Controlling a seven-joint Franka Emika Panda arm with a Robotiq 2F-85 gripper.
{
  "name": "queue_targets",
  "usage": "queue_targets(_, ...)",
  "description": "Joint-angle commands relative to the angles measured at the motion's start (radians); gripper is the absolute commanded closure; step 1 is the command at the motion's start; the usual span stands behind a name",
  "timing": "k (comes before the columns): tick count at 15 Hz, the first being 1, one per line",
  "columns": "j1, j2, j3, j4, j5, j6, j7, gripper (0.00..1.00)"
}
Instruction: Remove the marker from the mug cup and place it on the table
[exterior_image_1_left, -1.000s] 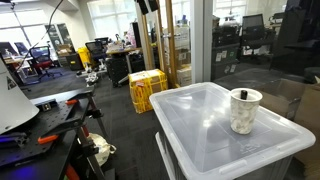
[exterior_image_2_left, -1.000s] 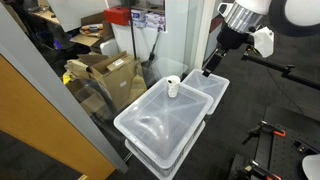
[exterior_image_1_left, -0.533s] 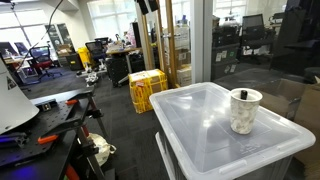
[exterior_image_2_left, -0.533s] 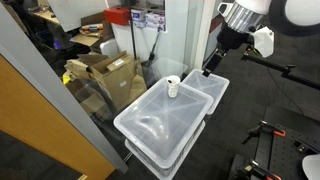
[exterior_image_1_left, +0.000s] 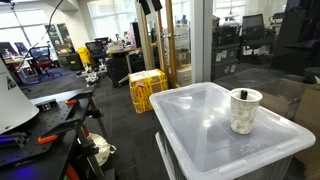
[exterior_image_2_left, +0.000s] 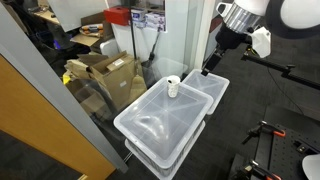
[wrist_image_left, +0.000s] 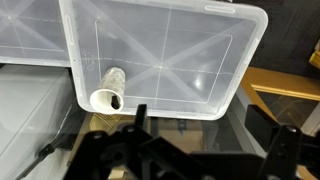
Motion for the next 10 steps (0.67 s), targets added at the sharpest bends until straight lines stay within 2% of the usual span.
queue_targets(1,-0.012,0.059,-0.022,0.024,-0.013,0.073,-0.048,0.00)
queue_targets(7,-0.065,0.137,-0.032,0.035,-0.139,0.235,-0.087,0.00)
queue_targets(10,-0.070,0.181,-0.057,0.051,-0.156,0.309,-0.166,0.00)
